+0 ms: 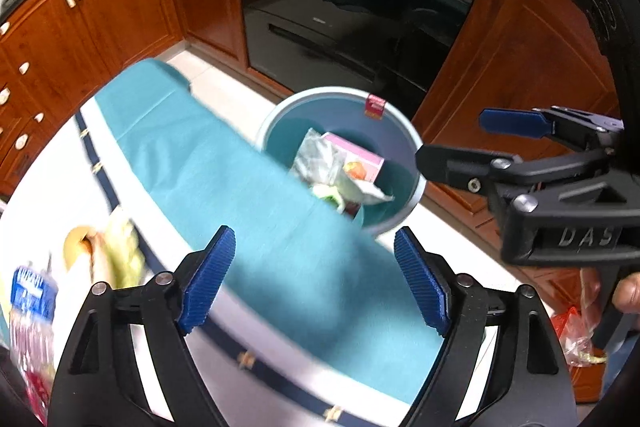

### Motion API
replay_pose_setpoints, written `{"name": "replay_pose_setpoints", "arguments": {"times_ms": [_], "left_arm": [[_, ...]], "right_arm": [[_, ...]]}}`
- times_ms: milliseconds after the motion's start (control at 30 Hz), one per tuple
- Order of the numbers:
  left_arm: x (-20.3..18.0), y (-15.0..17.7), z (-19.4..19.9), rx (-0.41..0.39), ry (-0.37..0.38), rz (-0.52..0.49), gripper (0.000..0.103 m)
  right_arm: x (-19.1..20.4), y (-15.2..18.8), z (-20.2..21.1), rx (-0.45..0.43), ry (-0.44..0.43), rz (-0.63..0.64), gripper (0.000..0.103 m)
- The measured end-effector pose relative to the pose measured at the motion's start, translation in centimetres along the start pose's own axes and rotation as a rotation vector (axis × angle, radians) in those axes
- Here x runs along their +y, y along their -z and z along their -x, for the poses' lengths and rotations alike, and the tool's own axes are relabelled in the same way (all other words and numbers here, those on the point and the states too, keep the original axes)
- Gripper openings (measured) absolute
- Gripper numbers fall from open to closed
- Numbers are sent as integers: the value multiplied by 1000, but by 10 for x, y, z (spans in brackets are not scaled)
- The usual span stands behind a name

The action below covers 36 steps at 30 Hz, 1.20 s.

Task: Collect trash
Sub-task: 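Move both open tools back toward the table, then grasp the red plastic bag with the right tool while the left tool grasps the corn husk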

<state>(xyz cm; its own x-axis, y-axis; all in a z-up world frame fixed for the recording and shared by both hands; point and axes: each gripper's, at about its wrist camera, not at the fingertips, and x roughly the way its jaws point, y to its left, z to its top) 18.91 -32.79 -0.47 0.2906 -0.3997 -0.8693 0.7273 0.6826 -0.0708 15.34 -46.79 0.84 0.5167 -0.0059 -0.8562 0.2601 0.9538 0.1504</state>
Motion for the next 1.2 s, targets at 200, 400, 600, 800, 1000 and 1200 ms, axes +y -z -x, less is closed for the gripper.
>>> {"name": "replay_pose_setpoints", "arguments": {"times_ms": [200, 400, 600, 800, 1000, 1200], "left_arm": [[41, 52, 34, -12, -49, 61, 90], [87, 108, 66, -7, -103, 123, 92], [133, 171, 99, -15, -149, 225, 93], [156, 225, 114, -10, -168, 293, 94], [175, 260, 112, 12, -151, 360, 94], [196, 278, 117, 2, -139, 431, 94]], "right_arm": [[54, 28, 5, 31, -57, 76, 88], [116, 57, -8, 101, -127, 144, 88], [182, 86, -25, 175, -191, 234, 88], [245, 115, -46, 250, -244, 319, 88], [285, 134, -64, 312, -249, 380, 88], [304, 146, -80, 357, -207, 428, 88]]}}
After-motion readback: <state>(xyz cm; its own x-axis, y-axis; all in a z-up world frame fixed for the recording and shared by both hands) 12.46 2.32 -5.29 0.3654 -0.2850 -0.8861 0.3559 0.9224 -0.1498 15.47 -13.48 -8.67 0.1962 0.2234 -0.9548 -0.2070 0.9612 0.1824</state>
